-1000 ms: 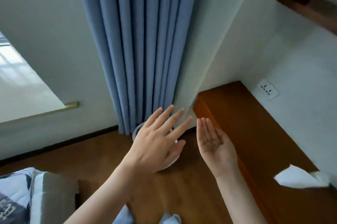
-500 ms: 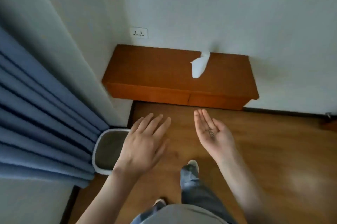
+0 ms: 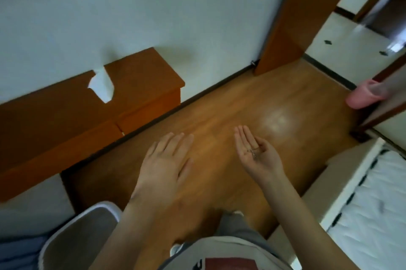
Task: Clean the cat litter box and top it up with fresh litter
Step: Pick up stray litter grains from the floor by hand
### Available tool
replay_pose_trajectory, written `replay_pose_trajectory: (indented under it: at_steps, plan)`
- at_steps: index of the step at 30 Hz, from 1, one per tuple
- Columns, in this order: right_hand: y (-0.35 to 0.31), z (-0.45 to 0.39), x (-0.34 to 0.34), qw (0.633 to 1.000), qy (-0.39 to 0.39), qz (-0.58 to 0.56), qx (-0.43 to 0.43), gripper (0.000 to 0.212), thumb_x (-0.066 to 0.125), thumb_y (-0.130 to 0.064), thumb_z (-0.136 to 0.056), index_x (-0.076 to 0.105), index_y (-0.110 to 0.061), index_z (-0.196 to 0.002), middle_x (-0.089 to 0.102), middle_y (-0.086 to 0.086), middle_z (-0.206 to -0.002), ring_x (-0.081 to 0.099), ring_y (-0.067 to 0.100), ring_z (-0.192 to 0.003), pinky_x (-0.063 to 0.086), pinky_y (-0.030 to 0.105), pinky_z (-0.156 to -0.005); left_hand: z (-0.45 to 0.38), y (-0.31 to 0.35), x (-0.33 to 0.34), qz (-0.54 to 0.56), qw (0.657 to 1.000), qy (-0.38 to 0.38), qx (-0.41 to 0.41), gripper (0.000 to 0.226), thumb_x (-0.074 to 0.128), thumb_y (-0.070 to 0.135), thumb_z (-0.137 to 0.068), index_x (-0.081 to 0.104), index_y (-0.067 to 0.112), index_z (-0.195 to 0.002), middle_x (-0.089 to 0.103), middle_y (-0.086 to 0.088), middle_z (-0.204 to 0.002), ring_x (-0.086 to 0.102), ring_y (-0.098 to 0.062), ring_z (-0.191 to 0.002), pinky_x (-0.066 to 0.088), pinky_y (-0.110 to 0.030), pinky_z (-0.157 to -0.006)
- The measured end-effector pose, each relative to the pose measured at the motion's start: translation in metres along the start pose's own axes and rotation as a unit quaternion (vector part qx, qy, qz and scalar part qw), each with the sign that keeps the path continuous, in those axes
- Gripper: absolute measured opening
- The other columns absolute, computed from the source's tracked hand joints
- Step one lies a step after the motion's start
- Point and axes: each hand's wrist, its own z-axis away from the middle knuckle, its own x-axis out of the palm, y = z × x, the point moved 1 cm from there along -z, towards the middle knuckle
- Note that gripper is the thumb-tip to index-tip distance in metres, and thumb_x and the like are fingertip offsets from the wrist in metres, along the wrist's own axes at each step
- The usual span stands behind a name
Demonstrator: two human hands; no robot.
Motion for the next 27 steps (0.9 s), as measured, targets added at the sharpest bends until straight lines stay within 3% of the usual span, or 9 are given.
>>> replay_pose_trajectory:
  at_steps: [4, 9, 11, 15, 18, 23, 27]
  plan:
    - [-0.076, -0.005, -0.022, 0.998, 0.019, -0.049, -0.04, 0.04, 0.032, -0.014, -0.102, 0.06, 0.014, -0.109, 0.065, 0.03, -0.112, 0.059, 0.04, -0.109, 0.049, 0.045, -0.087, -0.058, 0.064, 0.015, 0.007, 0.997, -0.031, 0.065, 0.057, 0.025, 0.05, -0.101, 0.009, 0.037, -0.154, 0.015, 0.009, -0.162, 0.008, -0.011, -0.15, 0.005, -0.033, -0.12]
    - [-0.191, -0.016, -0.046, 0.992, 0.029, -0.094, -0.081, 0.049, 0.032, -0.014, -0.102, 0.066, 0.02, -0.095, 0.065, 0.033, -0.107, 0.06, 0.043, -0.101, 0.048, 0.048, -0.09, -0.137, 0.168, 0.041, 0.005, 0.986, 0.007, 0.165, 0.049, 0.032, 0.044, -0.099, 0.051, 0.023, -0.139, 0.06, -0.002, -0.134, 0.056, -0.023, -0.126, 0.032, -0.037, -0.103]
    - [-0.237, -0.017, -0.053, 0.988, 0.031, -0.109, -0.105, 0.043, 0.033, -0.012, -0.101, 0.065, 0.018, -0.1, 0.065, 0.032, -0.11, 0.06, 0.043, -0.103, 0.047, 0.046, -0.096, -0.168, 0.21, 0.05, 0.01, 0.981, 0.004, 0.195, 0.053, 0.028, 0.046, -0.099, 0.054, 0.021, -0.137, 0.062, -0.002, -0.131, 0.057, -0.023, -0.123, 0.038, -0.038, -0.102]
    - [-0.318, -0.016, -0.065, 0.978, 0.035, -0.141, -0.15, 0.041, 0.035, -0.012, -0.101, 0.065, 0.016, -0.102, 0.065, 0.03, -0.112, 0.06, 0.041, -0.105, 0.049, 0.046, -0.091, -0.223, 0.285, 0.065, 0.02, 0.964, 0.004, 0.267, 0.051, 0.031, 0.044, -0.1, 0.054, 0.02, -0.139, 0.061, -0.001, -0.132, 0.055, -0.023, -0.124, 0.047, -0.044, -0.1]
    - [-0.365, -0.024, -0.08, 0.968, 0.048, -0.182, -0.167, 0.043, 0.035, -0.012, -0.1, 0.066, 0.017, -0.099, 0.066, 0.029, -0.111, 0.061, 0.041, -0.105, 0.047, 0.045, -0.096, -0.261, 0.328, 0.077, 0.009, 0.949, -0.011, 0.315, 0.049, 0.034, 0.042, -0.099, 0.053, 0.02, -0.139, 0.061, -0.001, -0.132, 0.055, -0.022, -0.123, 0.049, -0.043, -0.099]
    - [-0.428, -0.051, -0.096, 0.946, 0.063, -0.256, -0.186, 0.039, 0.035, -0.013, -0.101, 0.063, 0.013, -0.109, 0.066, 0.028, -0.112, 0.061, 0.042, -0.103, 0.051, 0.047, -0.087, -0.336, 0.385, 0.099, -0.017, 0.927, -0.026, 0.375, 0.048, 0.035, 0.041, -0.098, 0.058, 0.019, -0.134, 0.064, 0.001, -0.127, 0.058, -0.02, -0.119, 0.049, -0.036, -0.094]
    - [-0.489, -0.087, -0.091, 0.928, 0.067, -0.295, -0.218, 0.044, 0.036, -0.015, -0.101, 0.067, 0.016, -0.1, 0.066, 0.029, -0.111, 0.06, 0.041, -0.105, 0.048, 0.046, -0.092, -0.415, 0.426, 0.115, -0.01, 0.911, -0.033, 0.412, 0.048, 0.036, 0.04, -0.098, 0.057, 0.018, -0.134, 0.064, 0.0, -0.128, 0.059, -0.021, -0.118, 0.052, -0.036, -0.094]
